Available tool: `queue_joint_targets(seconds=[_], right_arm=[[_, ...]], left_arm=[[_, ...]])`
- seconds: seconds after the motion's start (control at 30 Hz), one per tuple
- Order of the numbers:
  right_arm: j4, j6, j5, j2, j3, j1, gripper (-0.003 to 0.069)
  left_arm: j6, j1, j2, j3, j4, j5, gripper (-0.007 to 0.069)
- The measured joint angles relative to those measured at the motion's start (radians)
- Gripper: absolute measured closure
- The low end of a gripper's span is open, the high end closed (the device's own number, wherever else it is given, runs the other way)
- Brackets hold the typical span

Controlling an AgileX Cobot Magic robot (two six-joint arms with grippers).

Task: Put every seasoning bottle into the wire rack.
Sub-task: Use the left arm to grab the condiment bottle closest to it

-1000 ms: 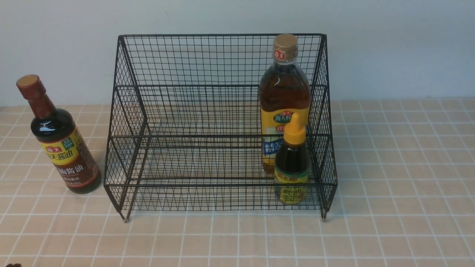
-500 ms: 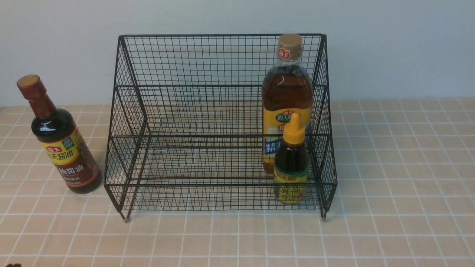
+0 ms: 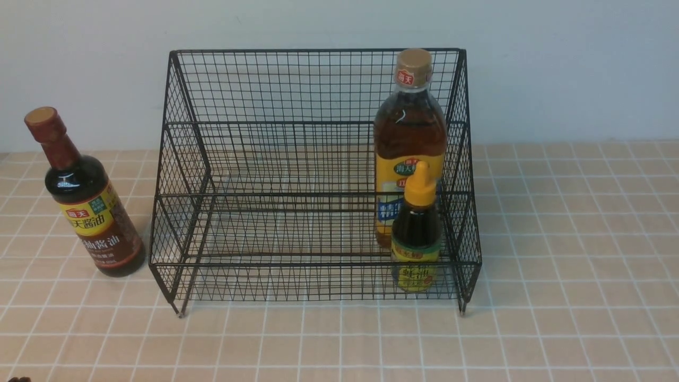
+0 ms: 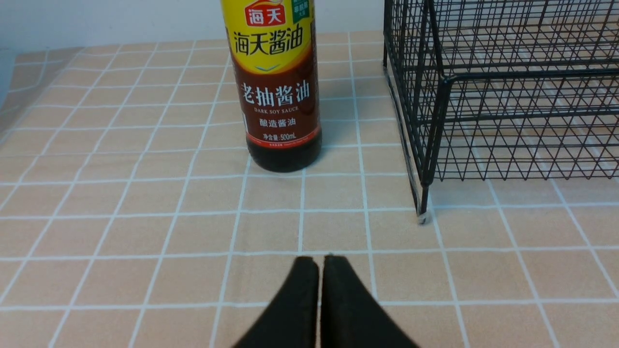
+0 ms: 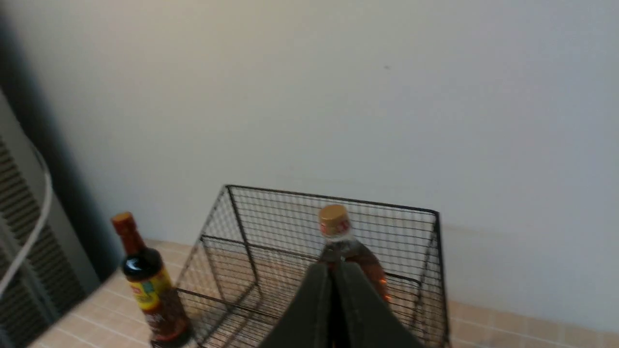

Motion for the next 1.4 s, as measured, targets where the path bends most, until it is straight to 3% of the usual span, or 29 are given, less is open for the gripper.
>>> queue_joint_targets(seconds=[0.13,0.3,0.53,0.67,0.87,0.9,1.17,1.4], right_arm=[[0.134,0.0,-0.137,-0.066,0.149,0.0,0.0672],[0.201,0.0,-0.141,-0.073,0.25,0.0,0.0672],[0.138,-0.019,-0.168,-0.073,0.31,0.0,0.0672],[0.09,-0.098,-0.248,-0.096,0.386,-0.006,0.0672],[0.063,-0.261,-0.405,-0.224,0.603,-0.173,0.0672],[0.059,-0.29,-0.439,-0.277,0.696,-0.251,0.0672],[0.057,-0.305,-0.465,-0.424,1.03,-0.491,0.0672],[0.061,-0.305,-0.441,-0.429,1.078,-0.563,0.0672]], left_arm=[[0.0,0.0,0.0,0.0,0.0,0.0,0.0631],[0.0,0.0,0.0,0.0,0.0,0.0,0.0631],[0.0,0.0,0.0,0.0,0.0,0.0,0.0631],[0.0,0.0,0.0,0.0,0.0,0.0,0.0631],[0.0,0.0,0.0,0.0,0.0,0.0,0.0631],[0.0,0.0,0.0,0.0,0.0,0.0,0.0631],[0.0,0.0,0.0,0.0,0.0,0.0,0.0631],[0.0,0.0,0.0,-0.001,0.0,0.001,0.0631]])
